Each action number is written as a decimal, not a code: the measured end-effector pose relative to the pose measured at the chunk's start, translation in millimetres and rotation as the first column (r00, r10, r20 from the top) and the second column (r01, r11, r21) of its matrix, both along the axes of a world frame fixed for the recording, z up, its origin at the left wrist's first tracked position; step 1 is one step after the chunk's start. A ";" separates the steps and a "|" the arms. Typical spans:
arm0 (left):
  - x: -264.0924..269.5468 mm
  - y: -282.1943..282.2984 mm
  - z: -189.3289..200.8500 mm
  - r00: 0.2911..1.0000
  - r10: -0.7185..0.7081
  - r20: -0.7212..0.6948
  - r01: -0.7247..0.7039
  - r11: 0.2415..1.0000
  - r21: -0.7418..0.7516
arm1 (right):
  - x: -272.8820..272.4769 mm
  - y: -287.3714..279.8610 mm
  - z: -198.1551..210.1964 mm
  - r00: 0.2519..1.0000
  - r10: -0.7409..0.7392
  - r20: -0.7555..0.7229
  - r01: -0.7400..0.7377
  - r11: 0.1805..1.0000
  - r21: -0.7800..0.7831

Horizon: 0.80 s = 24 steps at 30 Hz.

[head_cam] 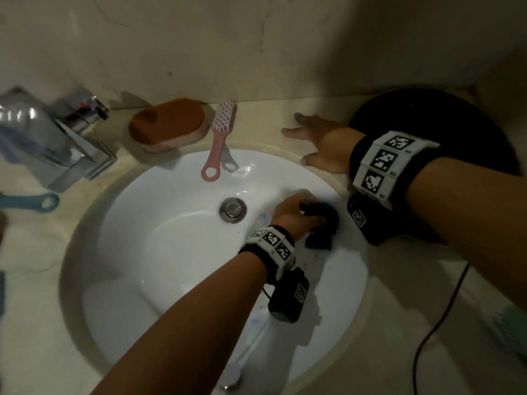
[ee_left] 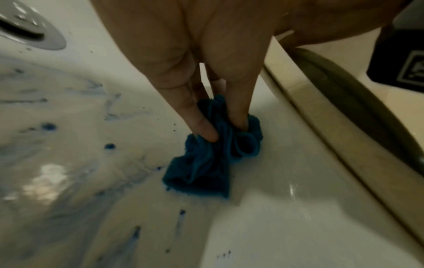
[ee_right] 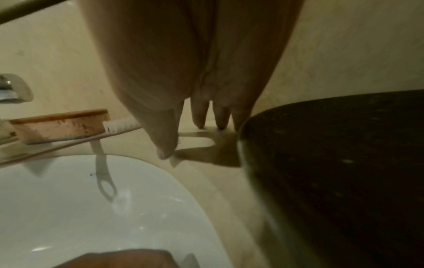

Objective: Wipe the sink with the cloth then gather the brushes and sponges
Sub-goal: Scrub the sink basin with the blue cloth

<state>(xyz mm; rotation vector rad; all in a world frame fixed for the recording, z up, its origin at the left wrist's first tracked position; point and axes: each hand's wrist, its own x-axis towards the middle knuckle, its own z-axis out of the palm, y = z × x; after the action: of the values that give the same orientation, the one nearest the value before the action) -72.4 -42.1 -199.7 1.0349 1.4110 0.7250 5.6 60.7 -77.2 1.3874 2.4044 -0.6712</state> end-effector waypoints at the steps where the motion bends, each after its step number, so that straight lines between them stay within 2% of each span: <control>1: -4.8 -3.4 2.0 0.999 0.007 0.042 -0.007 1.000 -0.002 | 7.0 -8.6 6.2 0.996 -0.047 -0.079 0.049 0.999 0.024; 4: -18.4 -9.9 6.0 0.986 0.093 0.136 -0.088 0.995 -0.038 | 33.8 -43.0 21.7 0.952 -0.181 -0.247 0.213 0.971 0.110; 5: -18.5 -11.0 8.3 0.986 0.079 0.145 -0.078 0.997 -0.014 | 44.2 -56.5 23.1 0.950 -0.205 -0.235 0.242 0.960 0.139; 7: -8.1 -14.1 15.0 0.993 0.002 0.121 -0.006 0.999 0.031 | 63.6 -80.8 20.5 0.964 -0.236 -0.119 0.253 0.954 0.159; 9: 11.7 -20.6 20.8 0.997 -0.057 0.057 0.055 0.998 0.030 | 81.6 -102.8 15.5 0.946 -0.323 0.027 0.317 0.940 0.124; 11: 23.5 -27.4 17.5 0.994 -0.096 -0.042 0.097 0.995 0.019 | 94.5 -116.4 10.8 0.911 -0.398 0.105 0.395 0.917 0.048; 13: 21.4 -37.0 10.5 0.979 -0.183 -0.093 0.182 0.983 -0.021 | 100.2 -122.1 5.7 0.897 -0.427 0.113 0.432 0.901 -0.025; 16: 13.3 -51.2 4.3 0.942 -0.316 -0.111 0.311 0.948 -0.065 | 100.4 -121.6 1.4 0.889 -0.447 0.094 0.452 0.891 -0.039; 18: 13.5 -45.4 9.0 0.955 -0.288 -0.077 0.286 0.958 -0.038 | 99.4 -120.6 1.7 0.885 -0.457 0.091 0.462 0.886 -0.039; 21: 18.7 -25.0 22.2 0.993 -0.117 0.016 0.117 0.993 -0.006 | 99.1 -119.8 2.2 0.881 -0.462 0.100 0.468 0.882 -0.049; 22: 19.6 -23.7 23.7 0.994 -0.110 0.018 0.111 0.994 -0.006 | 98.9 -119.8 2.0 0.879 -0.464 0.106 0.471 0.881 -0.049; 24: 17.5 -35.1 20.5 0.971 -0.236 -0.028 0.236 0.972 -0.006 | 98.2 -120.3 1.0 0.878 -0.466 0.104 0.472 0.881 -0.039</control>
<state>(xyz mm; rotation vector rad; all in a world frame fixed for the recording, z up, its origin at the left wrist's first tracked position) -54.9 -77.3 -179.3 1.1916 1.2851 0.5363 103.8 -59.6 -76.2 1.9521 1.9612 -0.7659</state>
